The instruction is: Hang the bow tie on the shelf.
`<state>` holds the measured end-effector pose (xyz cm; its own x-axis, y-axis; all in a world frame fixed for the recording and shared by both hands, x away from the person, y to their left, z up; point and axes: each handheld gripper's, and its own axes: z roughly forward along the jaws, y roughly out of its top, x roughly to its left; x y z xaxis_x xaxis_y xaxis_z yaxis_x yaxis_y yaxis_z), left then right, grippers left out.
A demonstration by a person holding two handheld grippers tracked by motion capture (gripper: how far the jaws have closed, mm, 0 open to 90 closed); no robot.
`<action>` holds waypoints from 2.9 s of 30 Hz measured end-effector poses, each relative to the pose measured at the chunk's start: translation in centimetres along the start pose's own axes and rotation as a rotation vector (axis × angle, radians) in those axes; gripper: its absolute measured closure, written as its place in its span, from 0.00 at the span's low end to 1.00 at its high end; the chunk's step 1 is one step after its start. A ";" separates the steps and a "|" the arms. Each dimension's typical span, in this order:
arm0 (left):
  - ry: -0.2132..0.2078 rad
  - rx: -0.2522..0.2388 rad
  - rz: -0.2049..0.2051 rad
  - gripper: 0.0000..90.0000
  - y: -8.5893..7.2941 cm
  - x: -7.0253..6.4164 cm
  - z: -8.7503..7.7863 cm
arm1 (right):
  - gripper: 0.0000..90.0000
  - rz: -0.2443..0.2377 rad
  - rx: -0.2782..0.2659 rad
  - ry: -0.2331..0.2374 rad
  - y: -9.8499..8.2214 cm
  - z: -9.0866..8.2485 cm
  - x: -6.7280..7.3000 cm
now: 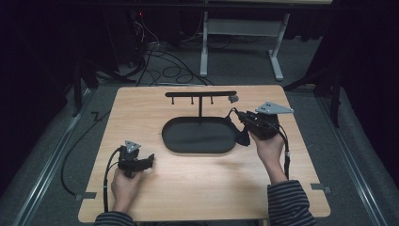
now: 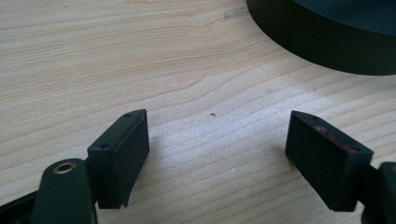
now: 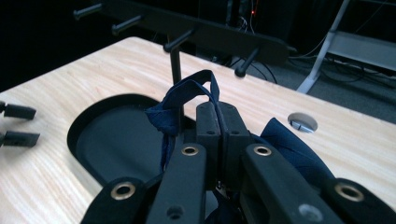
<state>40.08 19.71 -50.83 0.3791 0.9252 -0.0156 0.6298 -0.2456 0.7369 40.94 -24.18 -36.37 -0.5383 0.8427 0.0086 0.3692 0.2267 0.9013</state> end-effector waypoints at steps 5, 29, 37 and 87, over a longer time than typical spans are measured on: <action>0.000 0.000 0.000 0.25 0.0 0.0 0.0 | 1.00 0.009 -0.030 -0.011 0.8 0.3 -0.1; 0.000 0.000 0.000 0.24 0.0 0.0 0.0 | 1.00 0.033 0.001 -0.048 2.7 3.3 -2.0; 0.000 0.000 0.000 0.24 0.0 0.0 0.0 | 1.00 0.063 0.024 -0.055 2.2 4.3 -2.8; 0.003 0.000 -0.001 0.24 0.0 0.0 0.0 | 0.57 0.167 -0.022 0.036 0.3 0.7 -3.6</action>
<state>40.10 19.67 -50.83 0.3764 0.9264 -0.0143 0.6301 -0.2446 0.7370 43.49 -26.79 -36.40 -0.4982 0.8494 0.1742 0.4390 0.0738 0.8955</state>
